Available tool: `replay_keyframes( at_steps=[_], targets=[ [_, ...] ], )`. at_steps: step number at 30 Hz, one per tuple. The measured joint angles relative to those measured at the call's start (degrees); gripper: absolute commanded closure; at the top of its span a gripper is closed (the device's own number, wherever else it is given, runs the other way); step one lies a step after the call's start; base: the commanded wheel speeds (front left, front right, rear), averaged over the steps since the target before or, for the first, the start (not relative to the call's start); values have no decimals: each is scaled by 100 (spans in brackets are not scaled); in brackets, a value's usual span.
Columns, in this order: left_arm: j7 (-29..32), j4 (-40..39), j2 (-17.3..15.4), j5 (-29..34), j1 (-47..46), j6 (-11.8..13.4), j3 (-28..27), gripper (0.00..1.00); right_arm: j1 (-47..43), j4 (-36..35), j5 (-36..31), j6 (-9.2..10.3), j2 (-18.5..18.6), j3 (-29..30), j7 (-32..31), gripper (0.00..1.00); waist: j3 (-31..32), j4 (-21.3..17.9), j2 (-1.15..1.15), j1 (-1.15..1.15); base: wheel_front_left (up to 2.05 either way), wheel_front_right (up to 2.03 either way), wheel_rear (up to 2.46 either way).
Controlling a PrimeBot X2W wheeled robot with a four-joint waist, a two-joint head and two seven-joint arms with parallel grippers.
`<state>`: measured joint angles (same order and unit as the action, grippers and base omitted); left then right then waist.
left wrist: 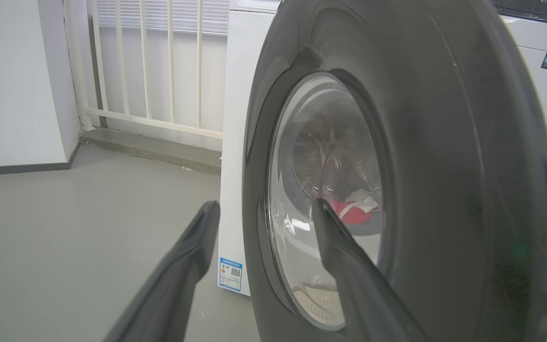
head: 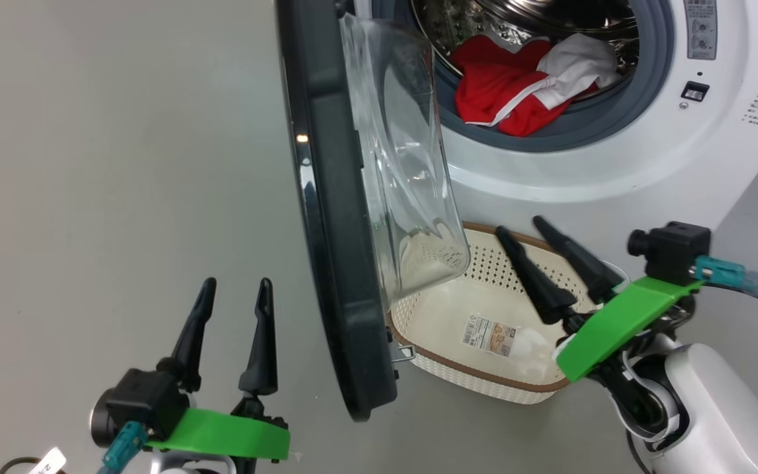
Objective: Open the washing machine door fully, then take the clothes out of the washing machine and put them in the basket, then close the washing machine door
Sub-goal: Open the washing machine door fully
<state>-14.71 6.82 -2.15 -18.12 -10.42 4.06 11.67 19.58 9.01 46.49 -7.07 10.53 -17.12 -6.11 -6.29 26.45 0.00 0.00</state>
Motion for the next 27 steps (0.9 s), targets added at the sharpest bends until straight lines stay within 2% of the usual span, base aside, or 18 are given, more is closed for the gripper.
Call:
replay_keyframes(
  at_steps=[7, 14, 20, 27],
  targets=[
    [0, -80, -3, 63, 131, 4, -31, 0, -269, -21, -1764, -3, -275, 775, 956, 0, 7, -68, 0, 0, 0, 0, 0],
    [0, -214, -8, 112, 141, 52, -42, 0, -665, -171, -3092, -5, -614, 1191, 1385, 0, -1, -123, 0, 0, 0, 0, 0],
    [0, -230, -9, 168, 238, 53, -37, 0, -986, -276, -3607, -5, -727, 1298, 1657, 0, 25, -135, 0, 0, 0, 0, 0],
    [0, -204, -10, 250, 241, 52, -37, 0, -1427, -298, -3572, -5, -734, 1283, 1831, 0, 85, -142, 0, 0, 0, 0, 0]
  ],
)
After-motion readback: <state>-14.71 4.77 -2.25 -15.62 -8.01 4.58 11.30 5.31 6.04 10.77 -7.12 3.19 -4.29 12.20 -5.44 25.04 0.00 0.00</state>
